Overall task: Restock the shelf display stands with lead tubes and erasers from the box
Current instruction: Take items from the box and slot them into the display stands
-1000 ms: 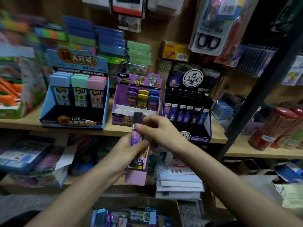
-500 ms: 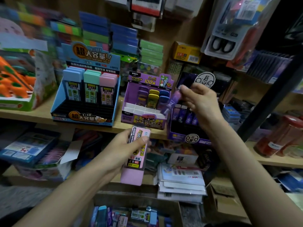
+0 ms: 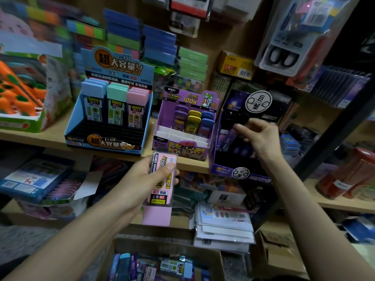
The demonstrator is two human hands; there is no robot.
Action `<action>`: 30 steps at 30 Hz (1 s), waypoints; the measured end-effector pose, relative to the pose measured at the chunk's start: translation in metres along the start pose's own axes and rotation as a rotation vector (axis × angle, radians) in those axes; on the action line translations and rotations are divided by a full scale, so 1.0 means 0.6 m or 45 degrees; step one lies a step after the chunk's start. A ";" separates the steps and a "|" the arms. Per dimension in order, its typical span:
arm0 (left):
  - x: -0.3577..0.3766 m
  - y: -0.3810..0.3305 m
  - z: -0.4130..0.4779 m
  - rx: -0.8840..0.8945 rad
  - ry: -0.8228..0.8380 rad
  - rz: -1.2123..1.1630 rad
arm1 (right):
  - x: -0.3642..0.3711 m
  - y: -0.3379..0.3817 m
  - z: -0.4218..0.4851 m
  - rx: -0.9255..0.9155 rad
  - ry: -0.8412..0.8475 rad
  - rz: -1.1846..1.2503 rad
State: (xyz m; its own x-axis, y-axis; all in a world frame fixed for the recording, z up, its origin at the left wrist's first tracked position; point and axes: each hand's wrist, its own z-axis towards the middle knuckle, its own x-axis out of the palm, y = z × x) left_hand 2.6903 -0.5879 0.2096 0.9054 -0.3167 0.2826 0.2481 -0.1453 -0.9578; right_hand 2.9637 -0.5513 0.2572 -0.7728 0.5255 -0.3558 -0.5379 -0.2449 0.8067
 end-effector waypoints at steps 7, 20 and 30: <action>-0.001 0.003 -0.002 0.009 -0.021 -0.007 | 0.007 -0.014 0.003 0.012 0.164 0.022; 0.005 0.009 0.004 0.028 -0.031 -0.007 | 0.030 -0.034 0.000 0.045 0.094 -0.301; 0.012 0.002 -0.001 0.040 -0.062 -0.002 | 0.033 0.016 -0.035 -0.035 -0.021 -0.886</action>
State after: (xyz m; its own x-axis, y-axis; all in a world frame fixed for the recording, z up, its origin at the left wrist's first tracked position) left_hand 2.6968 -0.5908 0.2106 0.9206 -0.2707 0.2816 0.2591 -0.1161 -0.9588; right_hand 2.9365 -0.5603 0.2482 -0.2402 0.5800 -0.7784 -0.9149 0.1327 0.3812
